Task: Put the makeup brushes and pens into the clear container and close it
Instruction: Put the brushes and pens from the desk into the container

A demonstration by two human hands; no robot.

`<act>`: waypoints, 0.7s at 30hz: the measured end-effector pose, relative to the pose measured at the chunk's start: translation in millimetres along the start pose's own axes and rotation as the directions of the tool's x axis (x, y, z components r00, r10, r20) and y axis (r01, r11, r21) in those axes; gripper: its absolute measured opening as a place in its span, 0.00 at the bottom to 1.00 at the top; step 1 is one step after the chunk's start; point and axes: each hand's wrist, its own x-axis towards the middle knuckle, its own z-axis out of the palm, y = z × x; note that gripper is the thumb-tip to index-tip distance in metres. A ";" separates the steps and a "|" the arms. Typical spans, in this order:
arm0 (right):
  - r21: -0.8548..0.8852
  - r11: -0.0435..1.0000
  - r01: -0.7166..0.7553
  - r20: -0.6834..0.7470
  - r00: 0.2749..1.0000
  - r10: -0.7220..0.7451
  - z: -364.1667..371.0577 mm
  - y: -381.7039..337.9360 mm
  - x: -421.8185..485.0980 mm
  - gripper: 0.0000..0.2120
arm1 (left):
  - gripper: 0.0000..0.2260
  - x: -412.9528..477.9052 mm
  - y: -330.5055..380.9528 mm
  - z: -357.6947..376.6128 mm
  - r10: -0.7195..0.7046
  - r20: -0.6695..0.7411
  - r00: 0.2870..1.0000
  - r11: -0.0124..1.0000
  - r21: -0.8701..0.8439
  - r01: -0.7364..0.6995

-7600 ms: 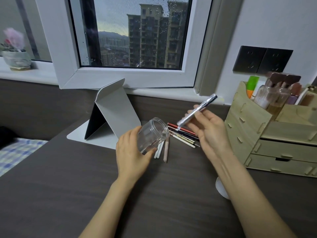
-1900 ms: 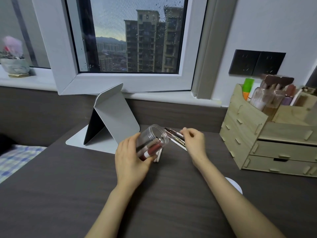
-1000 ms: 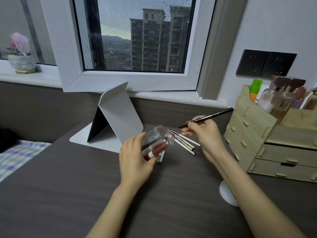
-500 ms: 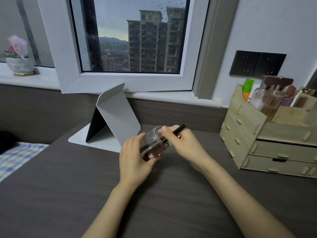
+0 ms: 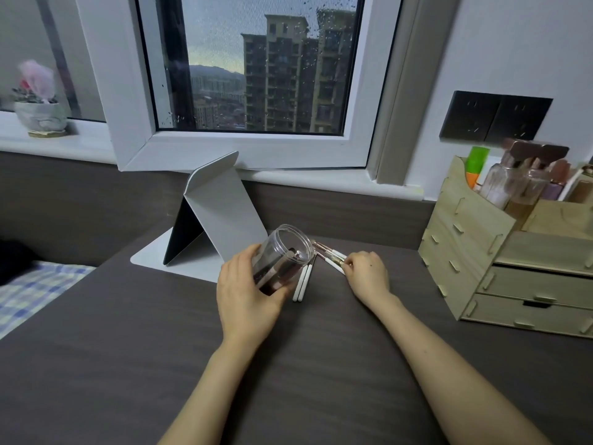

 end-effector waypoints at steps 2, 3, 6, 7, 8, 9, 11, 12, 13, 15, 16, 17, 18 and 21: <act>-0.084 0.996 0.004 0.033 0.999 -0.002 4.0 -3.6 8.6 0.13 | 0.33 0.5 0.1 0.1 0.004 0.003 1.000 1.000 0.007 -0.004; -0.111 0.994 -0.005 0.056 0.998 0.012 5.1 -5.1 12.8 0.14 | 0.33 0.4 0.5 -0.2 0.008 0.008 1.000 1.000 0.010 -0.008; -0.153 0.987 -0.044 0.068 0.996 0.055 4.9 -9.0 22.8 0.16 | 0.33 -0.5 0.2 -0.3 0.024 0.018 1.000 1.000 0.017 -0.025; -0.151 0.987 -0.061 0.045 0.997 0.069 4.5 -9.2 25.5 0.17 | 0.33 -0.7 -0.1 -0.4 0.027 0.021 0.999 0.999 0.017 -0.027; -0.149 0.986 -0.078 0.021 0.996 0.082 4.5 -8.9 28.1 0.18 | 0.33 -0.6 -0.1 -0.3 0.027 0.023 0.999 1.000 0.015 -0.027; -0.156 0.984 -0.085 0.011 0.996 0.088 5.0 -8.1 30.8 0.17 | 0.33 -0.5 -0.4 -0.4 0.026 0.021 0.999 1.000 0.011 -0.026; -0.199 0.978 -0.066 0.053 0.996 0.078 6.7 -5.5 35.5 0.15 | 0.33 -0.3 -0.5 -0.3 0.020 0.019 1.000 1.000 0.005 -0.021; -0.212 0.976 -0.052 0.087 0.994 0.072 6.8 -3.9 37.6 0.14 | 0.33 -0.5 -0.4 -0.3 0.020 0.020 1.000 1.000 0.005 -0.020; -0.214 0.976 -0.041 0.119 0.991 0.068 6.3 -2.3 39.2 0.14 | 0.33 -0.5 -0.4 -0.1 0.023 0.022 0.999 1.000 0.006 -0.023; -0.210 0.978 -0.010 0.178 0.983 0.048 4.3 -0.7 41.3 0.13 | 0.33 -0.2 -0.9 0.8 0.030 0.025 0.999 0.999 0.013 -0.031; -0.205 0.979 0.007 0.199 0.979 0.035 3.1 -0.7 41.6 0.13 | 0.33 -0.3 -1.4 1.3 0.031 0.029 0.999 0.999 0.017 -0.032; -0.193 0.981 0.012 0.209 0.977 0.029 1.4 -1.3 41.0 0.13 | 0.33 -0.4 -1.7 1.6 0.031 0.032 0.999 0.999 0.019 -0.031; -0.166 0.986 0.003 0.202 0.979 0.031 -1.8 -2.6 40.2 0.14 | 0.33 -0.7 -1.7 1.7 0.030 0.035 0.999 0.999 0.020 -0.031; 0.114 0.991 -0.073 0.018 0.997 0.072 -22.6 -8.7 35.4 0.13 | 0.33 -1.3 -1.8 1.6 0.033 0.037 0.999 0.999 0.029 -0.035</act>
